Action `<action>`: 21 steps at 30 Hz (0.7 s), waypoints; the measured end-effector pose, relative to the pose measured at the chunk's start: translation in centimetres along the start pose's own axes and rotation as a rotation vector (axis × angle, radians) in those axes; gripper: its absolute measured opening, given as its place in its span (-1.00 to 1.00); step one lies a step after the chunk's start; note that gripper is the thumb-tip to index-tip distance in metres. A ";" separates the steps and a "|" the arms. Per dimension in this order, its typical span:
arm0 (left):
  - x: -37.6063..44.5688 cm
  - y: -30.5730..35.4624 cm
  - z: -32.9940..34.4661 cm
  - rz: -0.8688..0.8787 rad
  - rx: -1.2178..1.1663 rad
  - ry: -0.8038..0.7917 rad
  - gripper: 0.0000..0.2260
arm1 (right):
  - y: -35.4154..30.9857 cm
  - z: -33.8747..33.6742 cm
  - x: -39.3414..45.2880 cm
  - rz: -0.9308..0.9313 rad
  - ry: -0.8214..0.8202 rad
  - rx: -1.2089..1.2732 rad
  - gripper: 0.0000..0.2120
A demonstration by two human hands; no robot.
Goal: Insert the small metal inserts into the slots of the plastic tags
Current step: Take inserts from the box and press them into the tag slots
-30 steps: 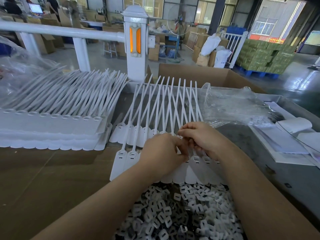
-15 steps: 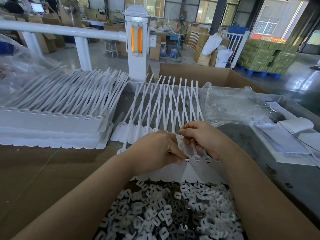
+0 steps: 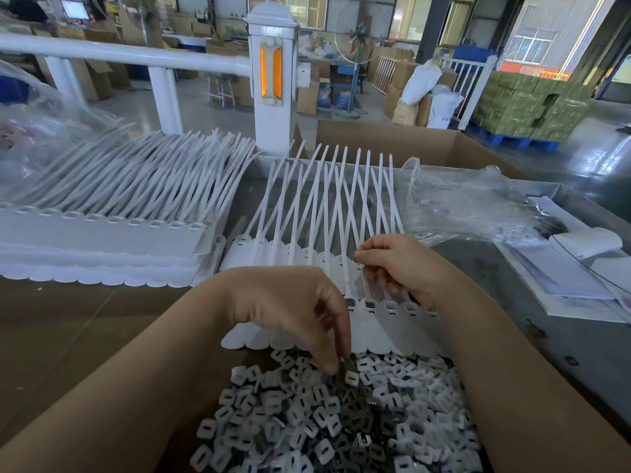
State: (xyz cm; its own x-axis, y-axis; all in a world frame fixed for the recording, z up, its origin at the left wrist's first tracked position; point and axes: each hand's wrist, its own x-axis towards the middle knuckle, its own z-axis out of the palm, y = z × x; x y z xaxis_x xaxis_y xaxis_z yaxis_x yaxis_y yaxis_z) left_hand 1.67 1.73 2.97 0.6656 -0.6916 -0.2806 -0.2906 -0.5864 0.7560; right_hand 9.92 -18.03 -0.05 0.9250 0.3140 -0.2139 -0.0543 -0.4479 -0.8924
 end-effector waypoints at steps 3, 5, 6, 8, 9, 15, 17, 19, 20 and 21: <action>0.3 0.6 0.3 -0.011 0.045 -0.062 -0.85 | -0.1 0.0 -0.2 0.002 -0.005 -0.003 -0.93; 0.5 0.8 0.5 -0.002 0.047 -0.044 -0.88 | -0.2 0.0 -0.3 0.012 -0.001 -0.004 -0.93; 0.6 1.0 0.7 0.005 0.040 -0.021 -0.90 | -0.2 0.0 -0.3 0.019 -0.001 -0.003 -0.93; 1.1 1.4 1.5 0.040 0.034 0.035 -0.92 | -0.2 0.0 -0.3 0.025 -0.007 0.006 -0.93; 1.5 1.7 2.1 0.063 0.044 0.065 -0.91 | -0.2 0.0 -0.4 0.027 -0.009 0.014 -0.92; 3.4 1.9 4.6 0.111 0.145 0.171 -0.86 | -0.3 0.0 -0.4 0.042 -0.008 0.008 -0.91; 3.3 1.8 4.5 0.125 0.105 0.169 -0.89 | -0.3 0.0 -0.4 0.042 -0.006 -0.003 -0.91; 3.2 1.5 4.3 0.126 0.068 0.164 -0.89 | -0.3 0.1 -0.4 0.034 -0.006 -0.013 -0.90; 3.2 1.4 4.3 0.122 0.047 0.162 -0.89 | -0.3 0.1 -0.4 0.029 -0.008 -0.015 -0.90; 3.2 1.4 4.2 0.120 0.028 0.163 -0.90 | -0.4 0.1 -0.5 0.026 -0.012 -0.015 -0.90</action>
State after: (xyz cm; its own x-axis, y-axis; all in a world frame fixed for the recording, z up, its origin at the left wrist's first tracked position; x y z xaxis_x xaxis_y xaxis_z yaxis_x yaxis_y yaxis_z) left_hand 0.53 -3.10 0.63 0.7265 -0.6814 -0.0884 -0.3920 -0.5168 0.7611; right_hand 9.49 -17.95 0.34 0.9186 0.3126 -0.2417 -0.0722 -0.4686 -0.8805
